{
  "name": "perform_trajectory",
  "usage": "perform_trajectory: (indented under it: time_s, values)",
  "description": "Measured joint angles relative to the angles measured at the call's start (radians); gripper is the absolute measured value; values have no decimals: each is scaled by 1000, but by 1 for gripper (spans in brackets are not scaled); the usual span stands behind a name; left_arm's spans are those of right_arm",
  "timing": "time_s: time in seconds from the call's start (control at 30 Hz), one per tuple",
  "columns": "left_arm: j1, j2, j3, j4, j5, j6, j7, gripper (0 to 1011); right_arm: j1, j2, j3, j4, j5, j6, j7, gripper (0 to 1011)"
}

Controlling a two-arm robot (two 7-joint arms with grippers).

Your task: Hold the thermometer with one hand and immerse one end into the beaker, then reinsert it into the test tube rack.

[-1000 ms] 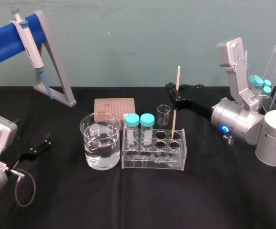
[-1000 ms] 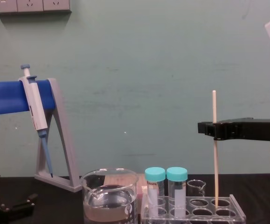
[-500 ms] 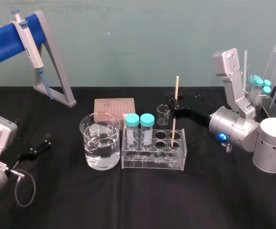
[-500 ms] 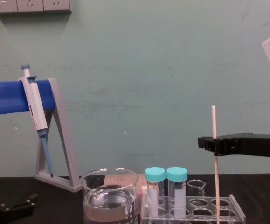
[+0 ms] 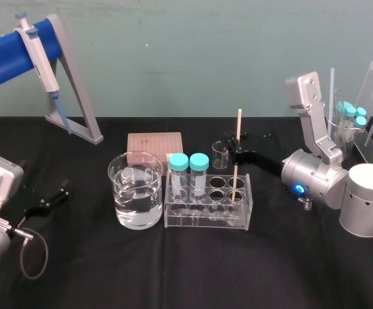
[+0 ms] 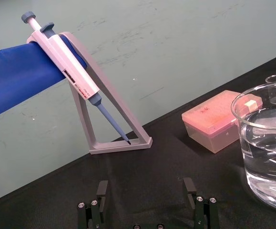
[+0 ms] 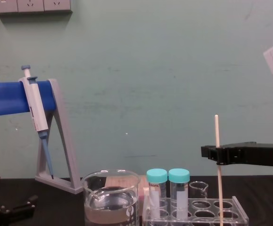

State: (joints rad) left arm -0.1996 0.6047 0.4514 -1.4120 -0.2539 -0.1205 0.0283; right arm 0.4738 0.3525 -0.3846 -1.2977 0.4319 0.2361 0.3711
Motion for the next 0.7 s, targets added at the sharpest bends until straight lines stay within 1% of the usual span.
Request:
perform_trajectory:
  time_s: [0.2, 0.27, 0.4, 0.47, 0.5, 0.53, 0.57, 0.63, 0.67, 0.7]
  values:
    - [0, 0, 0, 0, 0, 0, 0, 1004, 1, -6, 0, 10, 0, 0, 1, 51]
    - [0, 0, 0, 0, 0, 0, 0, 1004, 0, -7, 0, 10, 0, 0, 1, 80]
    - [0, 0, 0, 0, 0, 0, 0, 1004, -3, -7, 2, 7, -1, 3, 0, 186]
    - [0, 0, 0, 0, 0, 0, 0, 1004, -4, -7, 3, 4, -3, 5, -1, 263]
    - [0, 0, 0, 0, 0, 0, 0, 1004, -4, -7, 4, 3, -4, 5, -3, 273]
    - [0, 0, 0, 0, 0, 0, 0, 1004, -5, -7, 4, 3, -4, 6, -4, 321]
    - [0, 0, 0, 0, 0, 0, 0, 1004, -5, -7, 5, 2, -4, 6, -5, 340]
    - [0, 0, 0, 0, 0, 0, 0, 1004, -7, -6, 6, -1, -5, 7, -6, 413]
    - [0, 0, 0, 0, 0, 0, 0, 1004, -8, -6, 7, -3, -5, 7, -7, 413]
    - [0, 0, 0, 0, 0, 0, 0, 1004, -9, -6, 8, -5, -6, 8, -8, 459]
